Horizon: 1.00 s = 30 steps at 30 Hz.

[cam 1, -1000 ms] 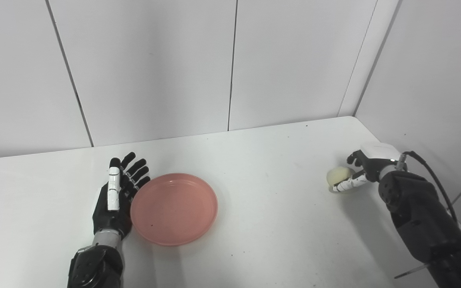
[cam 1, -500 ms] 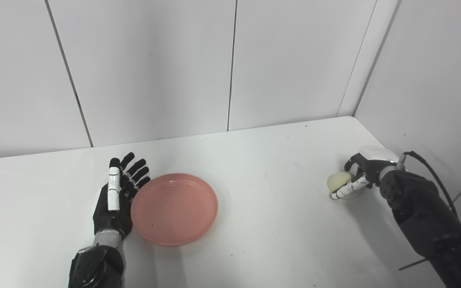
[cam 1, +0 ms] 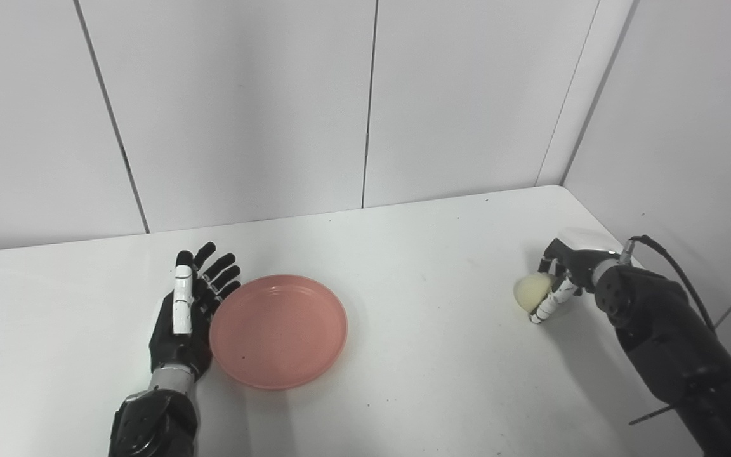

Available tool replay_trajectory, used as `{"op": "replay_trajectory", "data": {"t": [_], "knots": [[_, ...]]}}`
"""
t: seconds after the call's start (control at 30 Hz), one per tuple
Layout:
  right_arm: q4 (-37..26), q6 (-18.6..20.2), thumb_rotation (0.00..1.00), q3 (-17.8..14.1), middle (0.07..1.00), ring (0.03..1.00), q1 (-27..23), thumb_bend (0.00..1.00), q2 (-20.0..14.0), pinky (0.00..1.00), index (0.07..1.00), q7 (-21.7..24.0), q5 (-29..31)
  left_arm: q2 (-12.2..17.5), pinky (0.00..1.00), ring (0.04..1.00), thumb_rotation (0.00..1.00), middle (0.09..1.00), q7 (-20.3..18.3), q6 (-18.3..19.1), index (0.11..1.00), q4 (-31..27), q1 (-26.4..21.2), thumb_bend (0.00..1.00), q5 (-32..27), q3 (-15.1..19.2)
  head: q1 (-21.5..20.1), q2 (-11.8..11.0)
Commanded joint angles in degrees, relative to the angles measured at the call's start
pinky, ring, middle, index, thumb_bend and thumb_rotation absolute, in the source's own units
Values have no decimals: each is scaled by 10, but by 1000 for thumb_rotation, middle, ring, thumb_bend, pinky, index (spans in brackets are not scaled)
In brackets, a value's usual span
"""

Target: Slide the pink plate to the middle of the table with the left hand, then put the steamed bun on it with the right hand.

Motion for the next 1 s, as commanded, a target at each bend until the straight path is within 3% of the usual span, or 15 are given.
{"op": "replay_trajectory", "data": {"t": [0.0,0.23,0.33,0.43,0.63,0.97], "knots": [[-13,3,58,-2,395,285,1,523,-25,229,509,-7,8,-6,801,800,899,789,4,11,851,3,5,684,2,-5,1,0],[-66,-3,4,-8,420,308,8,524,-34,249,528,-24,34,-8,794,803,905,797,5,9,860,5,6,680,4,-6,5,1],[-99,2,3,-13,467,284,9,531,-35,231,487,-24,36,-9,783,800,904,793,8,10,858,7,5,684,6,-6,9,2],[-135,1,4,-19,419,278,4,523,-36,223,525,-21,44,-11,779,798,909,790,12,11,854,7,5,687,9,-7,13,2],[-181,-57,4,-27,434,300,-2,524,-39,240,532,-56,83,-16,784,806,913,798,15,6,849,14,2,674,11,-8,27,2],[-268,-13,0,-7,439,282,-43,525,1,209,516,-30,81,-26,794,819,933,826,13,-12,872,39,-3,665,17,-16,63,-2]]}}
